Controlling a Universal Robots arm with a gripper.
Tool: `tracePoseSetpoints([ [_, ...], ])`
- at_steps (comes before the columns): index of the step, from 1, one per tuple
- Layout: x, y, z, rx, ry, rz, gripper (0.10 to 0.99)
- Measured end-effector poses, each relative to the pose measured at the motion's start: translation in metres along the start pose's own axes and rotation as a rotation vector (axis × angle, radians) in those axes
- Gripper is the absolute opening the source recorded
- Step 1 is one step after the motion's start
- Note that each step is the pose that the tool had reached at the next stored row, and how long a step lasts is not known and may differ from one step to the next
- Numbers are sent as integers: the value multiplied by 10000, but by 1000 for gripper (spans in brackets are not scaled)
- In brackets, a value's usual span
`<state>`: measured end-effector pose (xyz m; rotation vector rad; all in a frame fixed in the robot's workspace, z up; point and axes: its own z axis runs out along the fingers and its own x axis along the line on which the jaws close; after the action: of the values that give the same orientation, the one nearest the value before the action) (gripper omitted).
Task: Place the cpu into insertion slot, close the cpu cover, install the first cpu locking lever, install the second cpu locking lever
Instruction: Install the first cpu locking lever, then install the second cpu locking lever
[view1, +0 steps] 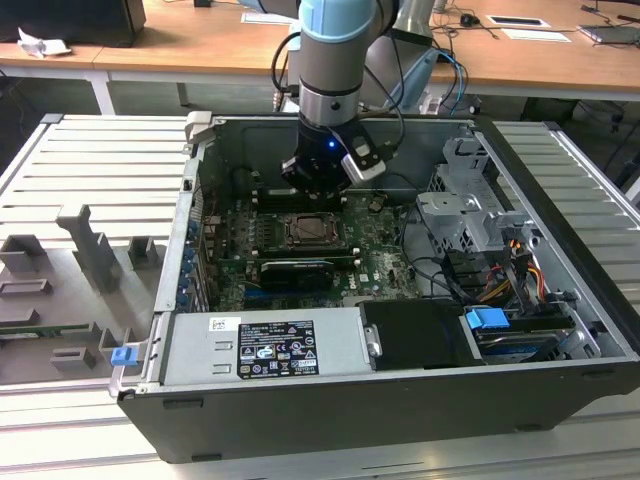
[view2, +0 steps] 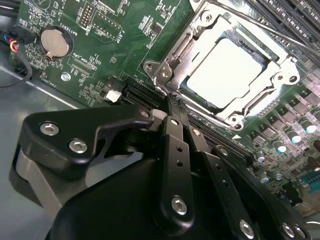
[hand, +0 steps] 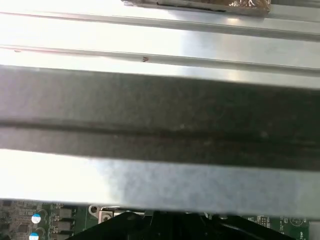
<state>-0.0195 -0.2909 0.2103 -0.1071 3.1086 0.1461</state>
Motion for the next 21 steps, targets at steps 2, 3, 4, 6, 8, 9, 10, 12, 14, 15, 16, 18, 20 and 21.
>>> tracePoseSetpoints([
  [2, 1, -15, -2, 1, 0, 1, 106],
  [3, 1, -22, -3, 2, 1, 1, 106],
  [4, 2, -28, -3, 1, 0, 2, 106],
  [6, 3, -38, -4, 2, 1, 1, 106],
  [8, 4, -55, -6, 2, 0, 1, 106],
  [9, 4, -61, -6, 1, 0, 2, 106],
  [10, 4, -64, -6, 2, 0, 1, 106],
  [12, 5, -72, -7, 2, 0, 2, 106],
  [14, 7, -97, -10, 2, 0, 2, 106],
  [15, 9, -128, -13, 2, 1, 1, 106],
  [16, 10, -146, -14, 1, 0, 2, 106],
  [18, 12, -171, -17, 1, 0, 2, 106],
  [20, 15, -215, -21, 2, 1, 1, 106],
  [21, 16, -229, -22, 2, 0, 1, 106],
])
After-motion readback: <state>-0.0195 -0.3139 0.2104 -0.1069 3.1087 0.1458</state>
